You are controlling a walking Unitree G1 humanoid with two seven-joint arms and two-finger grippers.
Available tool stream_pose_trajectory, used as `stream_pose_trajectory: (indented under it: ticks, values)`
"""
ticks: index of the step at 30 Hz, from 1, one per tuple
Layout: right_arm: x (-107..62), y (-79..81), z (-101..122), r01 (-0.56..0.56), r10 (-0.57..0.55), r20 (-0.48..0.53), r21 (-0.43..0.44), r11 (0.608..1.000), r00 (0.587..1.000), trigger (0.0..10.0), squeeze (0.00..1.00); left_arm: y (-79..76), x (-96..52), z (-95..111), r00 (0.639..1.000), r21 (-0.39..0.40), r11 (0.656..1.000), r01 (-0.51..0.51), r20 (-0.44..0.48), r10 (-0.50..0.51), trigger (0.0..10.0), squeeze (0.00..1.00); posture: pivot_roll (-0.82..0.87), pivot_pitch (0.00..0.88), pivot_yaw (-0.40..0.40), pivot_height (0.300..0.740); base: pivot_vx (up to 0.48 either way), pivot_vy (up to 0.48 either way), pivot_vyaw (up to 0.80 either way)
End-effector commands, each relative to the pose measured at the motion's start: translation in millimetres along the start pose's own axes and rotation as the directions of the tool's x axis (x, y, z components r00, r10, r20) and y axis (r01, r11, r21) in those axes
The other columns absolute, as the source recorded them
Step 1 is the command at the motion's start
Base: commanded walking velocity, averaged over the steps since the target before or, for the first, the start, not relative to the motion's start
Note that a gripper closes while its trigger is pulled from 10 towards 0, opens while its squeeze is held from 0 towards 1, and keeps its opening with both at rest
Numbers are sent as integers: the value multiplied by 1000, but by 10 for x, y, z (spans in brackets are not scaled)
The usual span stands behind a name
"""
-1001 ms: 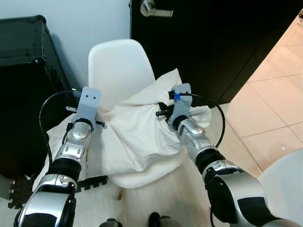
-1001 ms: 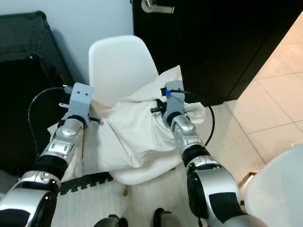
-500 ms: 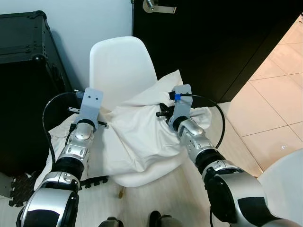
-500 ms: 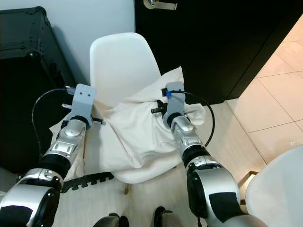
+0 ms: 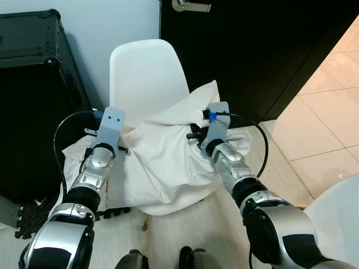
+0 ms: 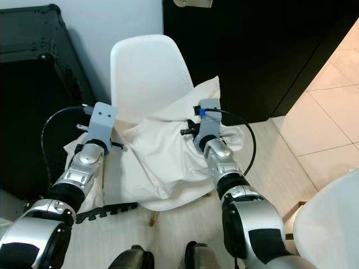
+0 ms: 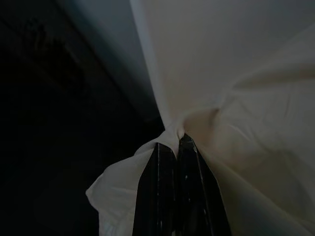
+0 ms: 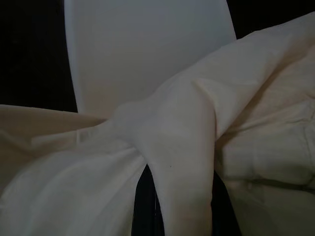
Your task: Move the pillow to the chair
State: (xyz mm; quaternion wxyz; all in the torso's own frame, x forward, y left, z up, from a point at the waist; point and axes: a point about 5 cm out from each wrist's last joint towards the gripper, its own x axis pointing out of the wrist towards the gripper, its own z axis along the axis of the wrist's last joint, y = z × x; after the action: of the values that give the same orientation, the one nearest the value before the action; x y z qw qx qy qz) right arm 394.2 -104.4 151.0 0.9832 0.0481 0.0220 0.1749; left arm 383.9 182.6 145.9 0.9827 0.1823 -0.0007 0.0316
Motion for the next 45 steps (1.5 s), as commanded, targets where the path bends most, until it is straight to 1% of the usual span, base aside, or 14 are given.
stream_pose_trajectory:
  ticks: [1,5,16,21,22,25,26,27,30,35,42,43,45]
  values:
    - [-14,34,-45,-20,20,8,21,1000,1000,10000,0,3,2,36,999,20,1000,10,32,-11,10000,0,110,210,-15,642,0,0,0]
    - [-10,27,-37,-13,13,4,12,1000,1000,10000,0,6,-2,20,1000,25,1000,9,28,-10,10000,0,108,213,-21,627,0,0,0]
    - [15,72,-14,-19,19,5,7,1000,1000,10000,0,36,-1,13,1000,23,1000,0,27,-1,10000,0,108,211,-33,627,0,0,0]
    - [19,48,8,-4,4,8,20,1000,1000,10000,0,47,10,24,1000,45,999,6,25,-7,10000,0,110,209,-36,607,0,0,0]
    - [29,37,37,5,-5,14,44,999,1000,10000,0,57,24,49,1000,53,999,4,27,-6,10000,0,111,208,-42,607,0,0,0]
    - [86,49,195,4,-8,49,78,997,999,10000,0,135,106,205,999,125,992,-10,54,3,10000,0,117,221,-46,607,0,0,0]
    - [86,49,195,4,-8,49,78,997,999,10000,0,135,106,205,999,125,992,-10,54,3,10000,0,117,221,-46,607,0,0,0]
    - [123,78,284,0,-4,61,69,998,998,10000,0,190,152,315,997,147,989,-27,78,16,10000,0,121,236,-48,607,0,0,0]
    - [148,92,351,7,-10,66,49,999,998,10000,0,213,185,406,995,162,986,-35,99,19,10000,0,122,239,-49,607,0,0,0]
    - [162,107,369,11,-13,58,34,999,998,10000,0,209,210,462,995,168,985,-33,104,15,10000,0,122,246,-49,607,0,0,0]
    - [145,105,305,6,-8,46,38,999,999,10000,0,186,212,438,996,164,986,-21,92,6,10000,0,119,243,-47,607,0,0,0]
    - [139,100,290,8,-9,43,37,999,999,10000,0,174,209,425,996,181,983,-12,90,-4,10000,0,120,241,-46,607,0,0,0]
    - [137,104,276,6,-8,38,36,999,999,10000,0,166,208,413,996,188,982,-7,85,-9,10000,0,120,240,-46,607,0,0,0]
